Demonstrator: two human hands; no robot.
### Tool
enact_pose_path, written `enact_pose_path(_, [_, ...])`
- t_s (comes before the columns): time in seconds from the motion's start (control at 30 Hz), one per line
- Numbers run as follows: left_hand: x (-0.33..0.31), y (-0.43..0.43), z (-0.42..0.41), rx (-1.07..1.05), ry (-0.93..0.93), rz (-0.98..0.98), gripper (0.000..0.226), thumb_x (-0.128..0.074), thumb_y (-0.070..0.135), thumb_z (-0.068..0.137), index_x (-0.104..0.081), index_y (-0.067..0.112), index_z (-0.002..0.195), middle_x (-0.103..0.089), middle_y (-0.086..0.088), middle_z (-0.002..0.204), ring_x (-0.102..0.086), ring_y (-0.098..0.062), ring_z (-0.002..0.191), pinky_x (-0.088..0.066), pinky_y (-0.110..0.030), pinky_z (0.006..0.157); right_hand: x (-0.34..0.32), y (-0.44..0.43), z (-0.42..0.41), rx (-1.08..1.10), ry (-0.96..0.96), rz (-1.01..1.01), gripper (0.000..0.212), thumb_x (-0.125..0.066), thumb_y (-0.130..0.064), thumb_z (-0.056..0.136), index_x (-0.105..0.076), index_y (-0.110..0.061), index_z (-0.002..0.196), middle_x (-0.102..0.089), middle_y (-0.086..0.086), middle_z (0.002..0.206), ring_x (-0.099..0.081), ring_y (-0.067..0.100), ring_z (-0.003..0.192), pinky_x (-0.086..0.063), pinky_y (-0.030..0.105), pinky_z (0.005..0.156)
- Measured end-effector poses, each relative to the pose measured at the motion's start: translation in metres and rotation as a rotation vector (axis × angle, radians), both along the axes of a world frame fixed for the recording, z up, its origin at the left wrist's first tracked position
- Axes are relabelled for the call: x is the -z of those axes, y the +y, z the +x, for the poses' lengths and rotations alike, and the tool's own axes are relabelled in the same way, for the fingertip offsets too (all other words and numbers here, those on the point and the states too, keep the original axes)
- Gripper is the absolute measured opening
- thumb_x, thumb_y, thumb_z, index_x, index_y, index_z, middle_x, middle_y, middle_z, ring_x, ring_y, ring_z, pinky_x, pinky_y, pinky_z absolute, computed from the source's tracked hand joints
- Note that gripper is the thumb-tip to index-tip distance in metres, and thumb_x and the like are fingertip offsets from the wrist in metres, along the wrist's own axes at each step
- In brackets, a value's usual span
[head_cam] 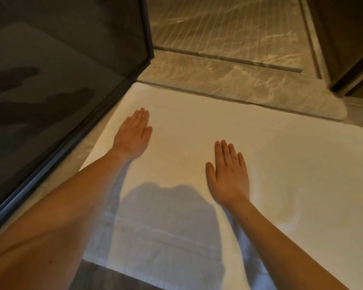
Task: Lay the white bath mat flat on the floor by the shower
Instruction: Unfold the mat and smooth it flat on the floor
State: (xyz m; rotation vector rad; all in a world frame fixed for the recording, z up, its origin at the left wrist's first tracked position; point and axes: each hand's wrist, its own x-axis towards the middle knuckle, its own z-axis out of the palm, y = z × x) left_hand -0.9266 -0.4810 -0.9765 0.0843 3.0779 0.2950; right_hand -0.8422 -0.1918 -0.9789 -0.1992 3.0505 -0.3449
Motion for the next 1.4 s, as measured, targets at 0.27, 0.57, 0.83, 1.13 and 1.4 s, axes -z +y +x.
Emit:
enact_pose_path(0.27, [-0.022,0.039,0.017,0.097,0.051,-0.063,0.06,-0.016,0.038,0.102,-0.009,0.01,0.154,-0.007,-0.008,0.162,-0.003,-0.024,0.149,-0.002,-0.038,0.119,0.003,0.0,-0.002,-0.005,0.009,0.01,0.066,-0.008,-0.047,0.098,0.002,-0.018,0.156,0.003,0.0,0.164,0.007,0.016,0.15,0.004,0.037,0.122])
enact_pose_path(0.57, [0.004,0.109,0.079,0.344,0.026,-0.057,0.058,-0.016,0.042,0.102,-0.004,0.02,0.155,0.001,0.003,0.163,0.006,-0.011,0.148,0.004,-0.032,0.119,0.0,0.005,-0.001,-0.04,-0.038,0.018,0.065,-0.009,-0.047,0.099,0.005,-0.018,0.155,0.005,0.0,0.164,0.009,0.016,0.15,0.008,0.035,0.121])
enact_pose_path(0.83, [0.003,0.11,0.081,0.359,0.011,-0.053,0.058,-0.013,0.041,0.102,-0.003,0.02,0.155,0.003,0.004,0.162,0.008,-0.01,0.148,0.003,-0.033,0.12,0.0,0.129,0.045,0.133,-0.009,0.02,0.067,-0.007,-0.049,0.096,-0.004,-0.019,0.156,-0.004,-0.002,0.164,0.0,0.015,0.15,0.002,0.034,0.12])
enact_pose_path(1.13, [-0.016,0.144,0.125,0.432,0.059,-0.082,0.058,-0.015,0.037,0.102,-0.005,0.014,0.155,0.0,-0.001,0.162,0.003,-0.015,0.148,0.009,-0.032,0.118,-0.024,0.12,0.065,0.36,-0.021,-0.012,0.059,-0.024,-0.03,0.104,-0.008,-0.006,0.155,-0.006,0.012,0.163,-0.004,0.025,0.15,-0.004,0.039,0.121])
enact_pose_path(1.4, [0.006,0.158,0.181,0.477,0.016,-0.129,0.063,-0.022,0.037,0.097,-0.002,0.017,0.154,-0.002,0.0,0.162,0.005,-0.012,0.148,0.006,-0.033,0.119,-0.005,0.0,0.128,0.141,-0.045,-0.091,0.059,-0.015,-0.037,0.102,-0.002,-0.019,0.156,-0.001,-0.002,0.164,0.004,0.015,0.15,0.004,0.035,0.122])
